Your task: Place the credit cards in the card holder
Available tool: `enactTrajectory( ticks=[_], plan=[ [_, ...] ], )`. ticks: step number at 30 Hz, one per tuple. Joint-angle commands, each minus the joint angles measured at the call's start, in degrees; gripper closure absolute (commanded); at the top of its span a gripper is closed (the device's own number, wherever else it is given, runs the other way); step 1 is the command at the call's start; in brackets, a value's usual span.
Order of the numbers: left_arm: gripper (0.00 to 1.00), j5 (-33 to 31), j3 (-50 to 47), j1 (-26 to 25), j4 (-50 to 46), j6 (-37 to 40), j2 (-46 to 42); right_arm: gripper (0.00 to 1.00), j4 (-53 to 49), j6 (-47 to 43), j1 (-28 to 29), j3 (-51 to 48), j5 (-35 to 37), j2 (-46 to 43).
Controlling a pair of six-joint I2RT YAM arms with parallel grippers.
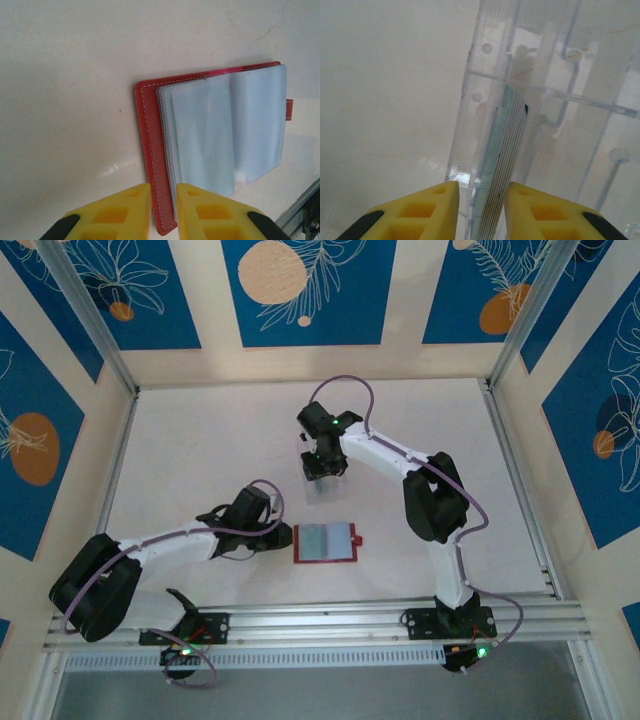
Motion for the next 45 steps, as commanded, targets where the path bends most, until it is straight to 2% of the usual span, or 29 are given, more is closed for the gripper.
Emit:
enactTrajectory(
  ticks=[1, 4, 10, 24, 45],
  plan=[
    [0.8, 0.84, -0.7, 0.53, 0.28, 1.11, -1.08, 0.68, 0.16, -0.17, -0.89, 1.35, -6.64, -0.44],
    [0.8, 0.76, -1.05, 0.66, 0.32, 1.11, -1.22, 0.66, 0.51, -0.12, -1.43, 1.31, -8.5, -0.26],
    [0.8, 0.81, -1.23, 0.62, 0.4, 1.14, -1.38, 0.64, -0.77, -0.64, -1.52, 2.29, -7.71, 1.36],
    [0.8, 1.02, -1.67, 0.66, 1.2, 1.05, -0.76, 0.76, -0.26, -0.55, -2.13, 2.3, -10.79, -0.55],
    [0.8, 1.08, -2.47, 0.69, 1.81, 1.2, -0.43, 0.8, -0.45, -0.54, -2.53, 2.46, -12.06, -2.61]
  ],
)
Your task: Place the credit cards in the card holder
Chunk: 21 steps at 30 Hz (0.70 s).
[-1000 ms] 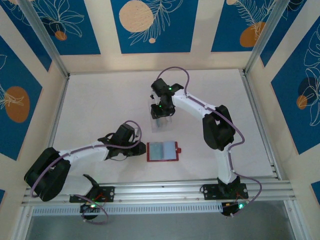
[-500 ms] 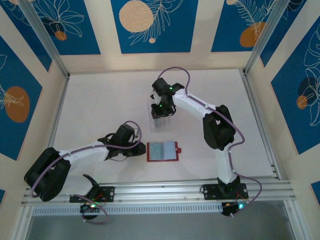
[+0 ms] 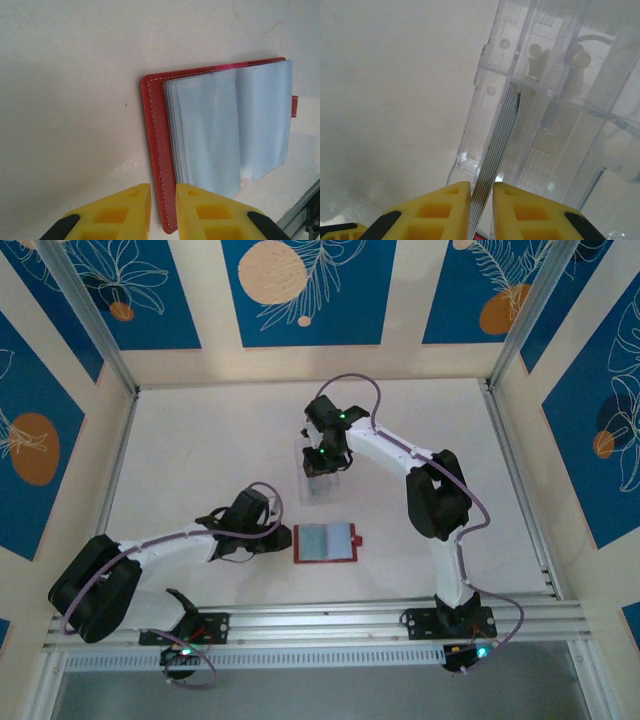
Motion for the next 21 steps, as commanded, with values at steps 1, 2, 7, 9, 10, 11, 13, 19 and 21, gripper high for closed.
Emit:
enactTrajectory(
  ticks=[1, 2, 7, 9, 10, 11, 13, 19, 21],
  plan=[
    [0.8, 1.03, -0.86, 0.65, 0.32, 1.26, -0.05, 0.8, -0.51, -0.35, -0.22, 1.5, -2.51, -3.06],
    [0.8, 1.03, -0.86, 0.71, 0.4, 1.3, -0.09, 0.8, -0.53, -0.33, -0.27, 1.52, -2.55, -3.09],
    [0.8, 1.04, -1.0, 0.72, 0.63, 1.27, 0.02, 0.79, -0.77, -0.38, -0.35, 1.63, -2.82, -3.53],
    [0.8, 1.04, -1.04, 0.73, 0.69, 1.22, 0.12, 0.79, -0.83, -0.45, -0.31, 1.63, -2.82, -3.77],
    [0.8, 1.04, -1.12, 0.73, 0.76, 1.21, 0.1, 0.78, -0.79, -0.4, -0.39, 1.59, -2.88, -3.86],
    [0.8, 1.07, -1.19, 0.73, 0.77, 1.18, 0.18, 0.77, -0.8, -0.49, -0.44, 1.54, -2.97, -3.94],
    [0.8, 1.04, -1.22, 0.72, 0.85, 1.18, 0.16, 0.77, -0.81, -0.5, -0.52, 1.55, -3.3, -3.97],
    [0.8, 1.13, -1.31, 0.76, 0.98, 1.18, 0.35, 0.78, -0.69, -0.26, -0.6, 1.37, -3.43, -4.43],
    [0.8, 1.13, -1.38, 0.79, 1.03, 1.25, 0.33, 0.78, -0.61, -0.33, -0.59, 1.32, -3.52, -4.48]
  ],
)
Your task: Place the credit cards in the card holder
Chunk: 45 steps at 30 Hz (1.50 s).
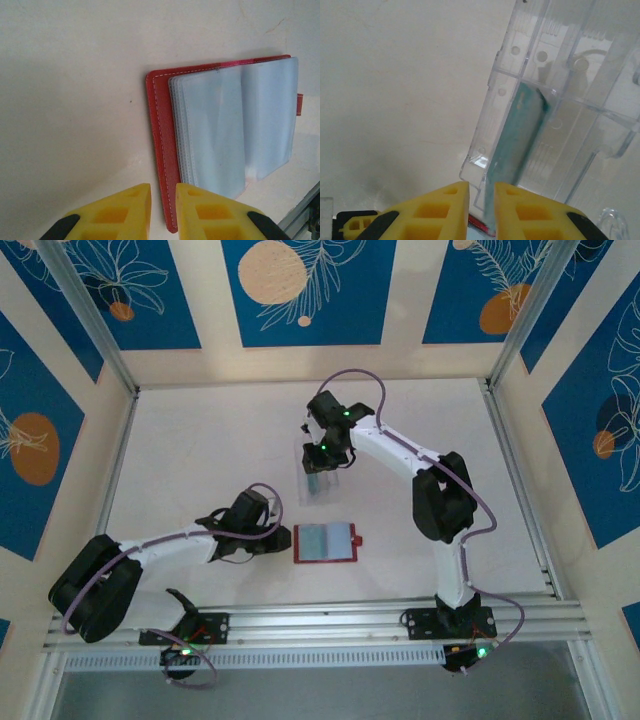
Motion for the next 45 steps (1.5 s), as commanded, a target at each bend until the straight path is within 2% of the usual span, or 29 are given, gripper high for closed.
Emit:
enactTrajectory(
  ticks=[1, 6, 17, 28, 38, 45],
  plan=[
    [0.8, 1.11, -0.85, 0.78, 0.71, 1.26, 0.24, 0.78, -0.66, -0.33, -0.28, 1.3, -2.12, -2.11],
    [0.8, 1.09, -0.98, 0.77, 0.99, 1.28, 0.47, 0.79, -0.95, -0.33, -0.28, 1.32, -0.95, -1.61],
    [0.8, 1.0, -2.8, 0.86, 2.75, 0.74, 0.88, 0.64, -5.33, -0.52, 1.94, 6.02, 10.64, 2.73],
    [0.8, 1.11, -4.18, 0.96, 3.93, 0.4, 0.46, 0.6, -8.51, -0.2, 4.46, 9.54, 17.8, 6.47],
    [0.8, 1.5, -4.71, 1.31, 4.12, 0.74, -0.05, 0.58, -9.22, 0.44, 5.49, 9.57, 19.74, 8.41],
    [0.81, 1.69, -5.13, 1.65, 4.16, 0.92, -0.52, 0.58, -8.94, 0.53, 5.64, 9.94, 17.13, 9.02]
  ],
)
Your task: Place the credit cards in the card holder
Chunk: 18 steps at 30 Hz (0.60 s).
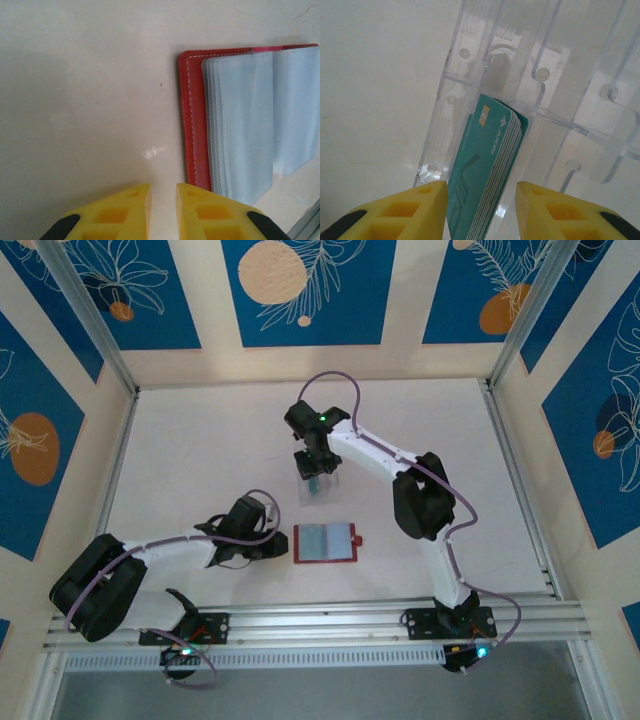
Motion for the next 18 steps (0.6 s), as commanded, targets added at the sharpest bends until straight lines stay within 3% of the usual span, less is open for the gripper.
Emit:
enactTrajectory(
  ticks=[1, 18],
  plan=[
    [0.8, 1.2, -1.11, 0.98, 0.23, 0.92, -1.15, 0.58, -1.76, 0.43, 0.34, 1.79, -1.7, 2.1],
    [0.8, 1.18, -2.34, 1.72, -0.47, 1.18, -2.99, 0.63, 0.86, 0.26, -0.41, 0.22, -10.71, -0.75]
  ],
)
